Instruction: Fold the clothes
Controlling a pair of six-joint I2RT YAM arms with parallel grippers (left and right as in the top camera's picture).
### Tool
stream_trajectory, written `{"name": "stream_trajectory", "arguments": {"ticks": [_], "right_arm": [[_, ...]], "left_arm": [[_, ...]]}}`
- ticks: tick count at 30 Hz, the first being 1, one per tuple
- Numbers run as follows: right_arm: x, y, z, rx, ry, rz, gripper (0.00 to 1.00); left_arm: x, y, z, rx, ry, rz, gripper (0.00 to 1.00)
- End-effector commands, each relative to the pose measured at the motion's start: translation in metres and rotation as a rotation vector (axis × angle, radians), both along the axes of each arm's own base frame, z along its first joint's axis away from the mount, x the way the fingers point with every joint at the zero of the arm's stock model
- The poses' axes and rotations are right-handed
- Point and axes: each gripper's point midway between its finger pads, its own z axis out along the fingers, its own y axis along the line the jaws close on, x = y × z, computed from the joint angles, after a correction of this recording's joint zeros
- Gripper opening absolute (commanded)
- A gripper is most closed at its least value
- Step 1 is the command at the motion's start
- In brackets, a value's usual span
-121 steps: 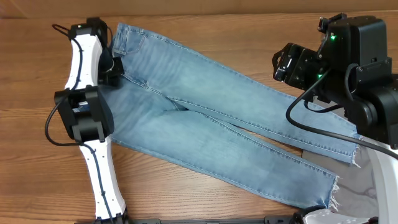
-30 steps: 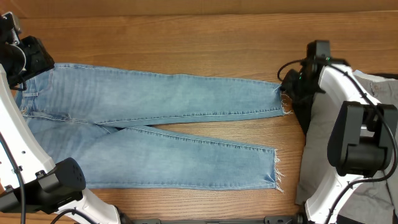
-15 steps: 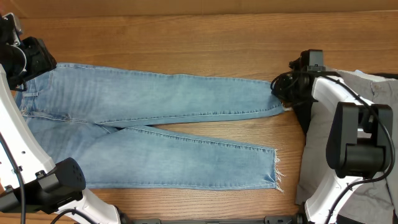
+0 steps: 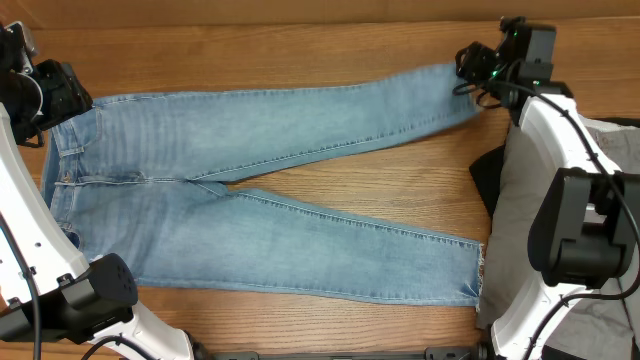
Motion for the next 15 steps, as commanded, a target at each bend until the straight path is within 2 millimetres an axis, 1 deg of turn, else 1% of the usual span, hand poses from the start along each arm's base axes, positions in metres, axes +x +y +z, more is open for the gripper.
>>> {"name": "stream_trajectory", "arguments": {"ticks": [1,2,4,7,9,11,12,13,15], "right_arm": [[-0.005,-0.006,0.025,-0.015,-0.010,-0.014,0.73],[-0.010,-0.005,0.035,-0.021,-0.011,-0.010,0.75],[-0.022,-0.004,0.056,-0.021,-0.019,-0.011,0.79],[-0.047,-0.002,0.100,-0.023,-0.048,-0.011,0.79],[-0.068,0.001,0.128,-0.024,-0.062,-0.011,0.79],[-0.093,0.007,0.150,-0.013,-0.062,0.000,0.79],[-0.106,0.010,0.159,-0.006,-0.057,0.005,0.79],[-0.127,0.012,0.169,-0.002,-0.043,0.007,0.80],[-0.150,0.018,0.177,0.013,-0.017,0.018,0.80]], "left_arm": [[-0.009,0.013,0.003,0.078,0.027,0.020,0.64],[-0.013,0.018,0.002,0.095,0.044,0.037,0.62],[-0.023,0.026,0.002,0.098,0.064,0.103,0.62],[-0.036,0.041,0.006,0.087,0.063,0.186,0.63],[-0.049,0.058,0.008,0.077,0.062,0.274,0.64],[-0.062,0.075,0.009,0.065,0.055,0.351,0.64],[-0.069,0.084,0.010,0.052,0.049,0.391,0.65],[-0.080,0.096,0.008,0.026,0.046,0.443,0.66],[-0.097,0.114,0.000,-0.005,0.066,0.530,0.67]]}}
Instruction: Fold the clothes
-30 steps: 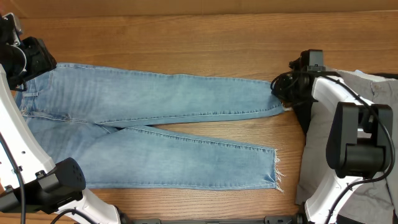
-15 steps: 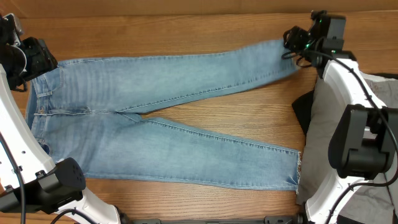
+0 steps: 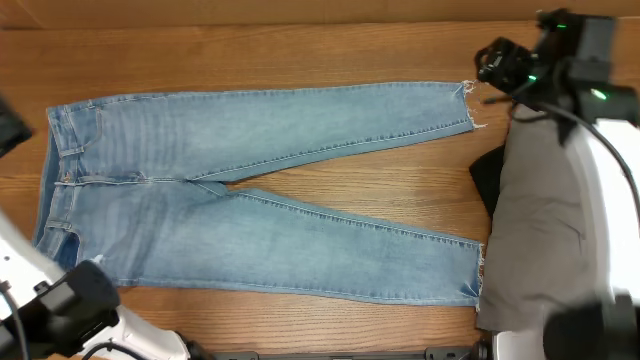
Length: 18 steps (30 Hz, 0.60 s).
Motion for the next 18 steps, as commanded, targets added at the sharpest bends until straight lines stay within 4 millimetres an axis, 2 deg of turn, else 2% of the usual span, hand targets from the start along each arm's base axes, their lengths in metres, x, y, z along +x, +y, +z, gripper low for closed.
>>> {"name": "stream_trajectory", "arguments": {"ticks": [1,4,9,15,18], "right_arm": [[-0.040,0.008,0.032,0.021,-0.011,0.018,0.80],[-0.066,0.018,0.028,0.064,0.061,0.046,0.80],[-0.098,0.027,-0.003,0.119,0.251,0.057,0.80],[-0.121,0.030,-0.053,0.151,0.463,0.045,0.83],[-0.130,0.031,-0.080,0.173,0.554,0.029,0.83]], "left_arm": [[-0.042,0.030,-0.003,-0.049,-0.008,0.212,0.67],[-0.070,0.047,-0.038,-0.149,0.058,0.341,0.63],[-0.098,0.060,-0.105,-0.313,0.109,0.447,0.56],[-0.110,0.057,-0.179,-0.388,0.162,0.475,0.56],[-0.115,0.053,-0.207,-0.391,0.183,0.479,0.58]]}}
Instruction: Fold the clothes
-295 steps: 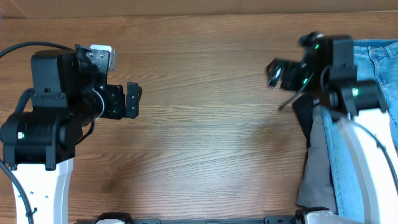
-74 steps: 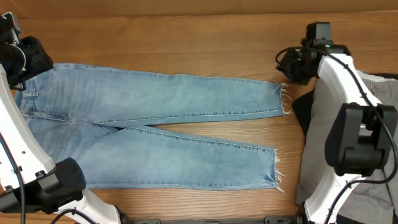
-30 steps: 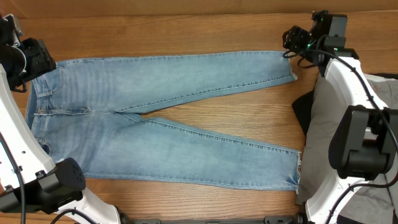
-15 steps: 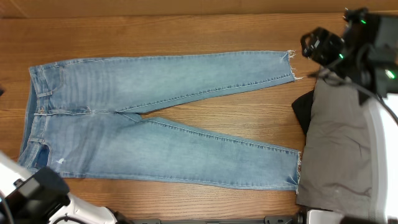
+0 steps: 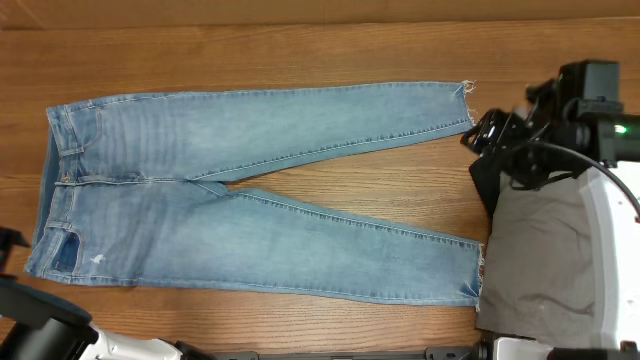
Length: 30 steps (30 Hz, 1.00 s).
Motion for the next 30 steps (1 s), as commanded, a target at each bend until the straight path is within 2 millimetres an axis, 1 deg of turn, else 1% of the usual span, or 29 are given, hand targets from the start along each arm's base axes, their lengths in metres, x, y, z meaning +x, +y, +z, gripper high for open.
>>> {"name": "stream_trajectory", "arguments": {"ticks": [1,5,9,10,13,16,20,24,28,30], "right_arm": [[-0.012,0.004,-0.037,0.040,0.129,-0.018,0.83],[-0.023,0.011,-0.069,0.088,0.209,-0.014,0.82],[-0.035,0.013,-0.099,0.096,0.262,-0.031,0.82],[-0.037,0.013,-0.105,0.099,0.272,-0.039,0.82],[-0.048,0.014,-0.125,0.114,0.322,-0.081,0.83],[-0.056,0.015,-0.143,0.123,0.350,-0.106,0.83],[-0.059,0.015,-0.153,0.126,0.358,-0.126,0.83],[-0.057,0.015,-0.153,0.126,0.353,-0.138,0.83],[-0.055,0.015,-0.153,0.129,0.352,-0.152,0.83],[-0.055,0.015,-0.153,0.129,0.353,-0.152,0.83]], "left_arm": [[-0.006,-0.011,-0.033,-0.029,0.021,0.017,0.59],[-0.018,-0.012,-0.067,-0.006,0.071,0.053,0.60],[-0.021,-0.009,-0.092,0.027,0.060,0.064,0.50],[-0.020,-0.008,-0.096,0.038,0.053,0.065,0.47],[-0.016,-0.003,-0.105,0.073,0.032,0.065,0.43],[-0.013,0.003,-0.109,0.104,0.014,0.066,0.44],[-0.014,0.001,-0.114,0.103,0.019,0.067,0.40],[-0.017,0.003,-0.122,0.103,0.041,0.068,0.38],[-0.019,0.003,-0.136,0.083,0.062,0.068,0.31],[-0.020,0.001,-0.141,0.068,0.070,0.069,0.26]]}}
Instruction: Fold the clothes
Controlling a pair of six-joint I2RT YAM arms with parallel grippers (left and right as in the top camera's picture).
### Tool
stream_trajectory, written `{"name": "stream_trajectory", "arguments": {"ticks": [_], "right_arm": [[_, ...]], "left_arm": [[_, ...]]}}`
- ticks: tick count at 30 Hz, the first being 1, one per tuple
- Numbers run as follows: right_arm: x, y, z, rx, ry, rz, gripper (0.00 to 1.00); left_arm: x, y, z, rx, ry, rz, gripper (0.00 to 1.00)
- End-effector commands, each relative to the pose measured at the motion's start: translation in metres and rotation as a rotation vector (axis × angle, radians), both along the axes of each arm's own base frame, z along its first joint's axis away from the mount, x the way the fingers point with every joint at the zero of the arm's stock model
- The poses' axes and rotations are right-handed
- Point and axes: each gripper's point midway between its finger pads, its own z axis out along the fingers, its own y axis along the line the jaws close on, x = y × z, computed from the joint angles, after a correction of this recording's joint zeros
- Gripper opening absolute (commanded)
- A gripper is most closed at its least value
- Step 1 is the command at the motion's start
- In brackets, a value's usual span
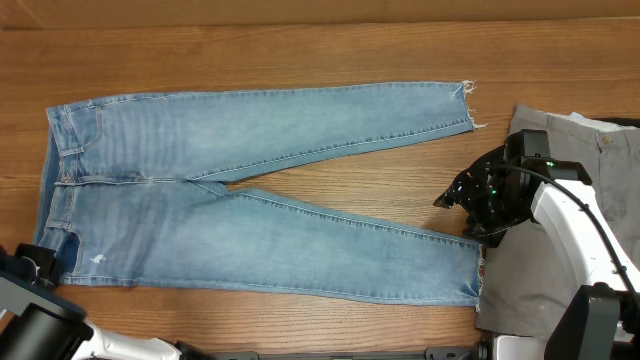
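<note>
Light blue jeans lie flat on the wooden table, waistband to the left and both legs spread apart toward the right. My right gripper hovers between the two leg ends, just above the near leg's hem and below the far leg's hem. Its jaws are too dark to make out. My left gripper shows only partly at the near left corner of the waistband. Whether it is open cannot be judged.
A pile of grey clothing lies along the right side of the table, reaching to the near edge. The white right arm crosses over it.
My right gripper has moved nearer and left, from beside the far leg's hem to the gap between the leg ends. The left gripper has come in slightly at the waistband's near corner. The jeans lie unchanged.
First my left gripper was at the waistband's far corner and my right at the far leg's hem. Then both were clear and the jeans lay flat. Later the left arm sat at the near left edge, the right beside the far hem, now lower.
</note>
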Motion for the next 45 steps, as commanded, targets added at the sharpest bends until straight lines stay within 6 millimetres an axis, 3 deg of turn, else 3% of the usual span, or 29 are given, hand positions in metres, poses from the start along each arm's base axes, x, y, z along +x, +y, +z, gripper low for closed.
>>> {"name": "stream_trajectory", "arguments": {"ticks": [1,3,6,16,21,22,25,28,32,35,38,42,44,45], "right_arm": [[0.000,0.000,0.001,0.005,0.001,-0.018,0.83],[-0.001,-0.003,-0.001,-0.016,0.006,-0.020,0.83],[-0.008,-0.014,-0.005,-0.078,0.066,-0.095,0.83],[-0.048,-0.025,-0.018,-0.163,0.269,-0.237,0.82],[-0.088,-0.016,-0.038,-0.139,0.412,-0.274,0.69],[-0.092,-0.015,-0.042,-0.132,0.419,-0.276,0.68],[-0.095,-0.014,-0.052,-0.132,0.419,-0.306,0.54],[-0.085,-0.015,-0.066,-0.129,0.368,-0.363,0.25],[-0.068,-0.018,-0.086,-0.119,0.279,-0.468,0.05],[-0.050,-0.027,-0.099,-0.140,0.185,-0.534,0.04],[-0.010,-0.033,-0.097,-0.123,0.010,-0.551,0.04],[0.044,-0.013,-0.064,0.034,-0.213,-0.411,0.06],[0.053,-0.007,-0.048,0.061,-0.239,-0.352,0.23],[0.053,-0.007,-0.042,0.054,-0.237,-0.334,0.25]], "left_arm": [[-0.009,-0.006,-0.017,-0.040,0.045,0.014,0.25],[-0.009,-0.007,-0.019,-0.045,0.048,0.013,0.21],[-0.009,-0.007,-0.019,-0.052,0.038,0.016,0.04],[-0.003,-0.007,-0.010,-0.074,0.011,0.024,0.04],[0.003,-0.001,-0.003,-0.068,-0.014,0.024,0.04],[0.006,0.000,-0.001,-0.070,-0.027,0.023,0.04],[0.011,0.000,0.001,-0.074,-0.049,0.020,0.04],[0.010,0.000,0.001,-0.073,-0.048,0.017,0.04],[0.010,0.000,0.001,-0.073,-0.048,0.018,0.04],[0.010,0.001,0.001,-0.074,-0.050,0.022,0.04],[0.011,0.000,0.001,-0.076,-0.056,0.022,0.04],[0.011,-0.001,0.001,-0.081,-0.055,0.021,0.04],[0.012,-0.001,0.001,-0.084,-0.057,0.021,0.04],[0.013,-0.002,0.001,-0.086,-0.063,0.020,0.04]]}}
